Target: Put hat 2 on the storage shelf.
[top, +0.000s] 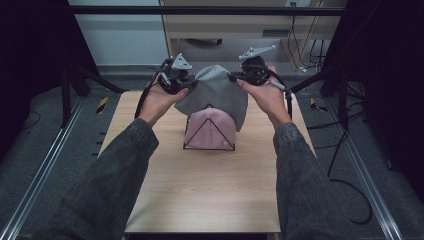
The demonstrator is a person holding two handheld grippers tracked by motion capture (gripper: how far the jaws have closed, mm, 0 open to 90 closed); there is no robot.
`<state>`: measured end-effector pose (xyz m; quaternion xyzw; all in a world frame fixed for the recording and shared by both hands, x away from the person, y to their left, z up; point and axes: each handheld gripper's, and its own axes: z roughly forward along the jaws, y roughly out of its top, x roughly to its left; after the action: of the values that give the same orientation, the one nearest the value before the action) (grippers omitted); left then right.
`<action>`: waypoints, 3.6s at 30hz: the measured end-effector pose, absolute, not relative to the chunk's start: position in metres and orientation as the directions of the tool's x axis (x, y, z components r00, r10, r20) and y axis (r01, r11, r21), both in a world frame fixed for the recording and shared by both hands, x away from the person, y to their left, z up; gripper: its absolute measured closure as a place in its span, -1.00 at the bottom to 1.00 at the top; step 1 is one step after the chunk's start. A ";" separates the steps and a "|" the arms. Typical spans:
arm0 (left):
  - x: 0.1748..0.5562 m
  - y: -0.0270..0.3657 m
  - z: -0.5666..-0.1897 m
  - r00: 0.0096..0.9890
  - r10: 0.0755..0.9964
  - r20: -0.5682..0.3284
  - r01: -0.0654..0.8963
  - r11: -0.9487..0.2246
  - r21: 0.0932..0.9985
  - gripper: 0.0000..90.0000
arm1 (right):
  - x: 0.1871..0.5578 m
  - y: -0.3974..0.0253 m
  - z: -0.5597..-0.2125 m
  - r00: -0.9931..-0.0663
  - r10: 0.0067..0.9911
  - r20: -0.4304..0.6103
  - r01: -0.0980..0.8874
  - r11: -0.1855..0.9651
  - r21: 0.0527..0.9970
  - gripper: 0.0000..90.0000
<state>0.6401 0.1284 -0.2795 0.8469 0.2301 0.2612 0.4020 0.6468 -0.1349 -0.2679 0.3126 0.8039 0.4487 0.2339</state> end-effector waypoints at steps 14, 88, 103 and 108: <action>0.625 0.132 -0.321 0.768 0.602 0.220 0.236 -0.585 0.776 0.97 | 0.635 -0.130 -0.311 -0.706 0.706 -0.059 0.339 0.410 0.847 0.91; 0.497 0.265 -0.472 0.708 0.703 0.064 0.532 -0.591 0.606 -0.85 | 0.504 -0.205 -0.451 -0.495 0.862 0.111 0.583 0.235 0.778 -0.74; 0.496 0.260 -0.491 0.710 0.702 0.044 0.569 -0.610 0.552 -0.90 | 0.495 -0.200 -0.499 -0.483 0.872 0.080 0.669 0.309 0.676 -0.80; 0.497 0.263 -0.495 0.705 0.709 0.020 0.578 -0.590 0.564 -1.00 | 0.491 -0.195 -0.504 -0.489 0.871 0.041 0.653 0.334 0.680 -0.87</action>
<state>0.4967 0.2628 -0.4947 0.8833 0.3641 0.1222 0.2689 0.4910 -0.1950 -0.5039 0.4766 0.7993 0.3251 0.1681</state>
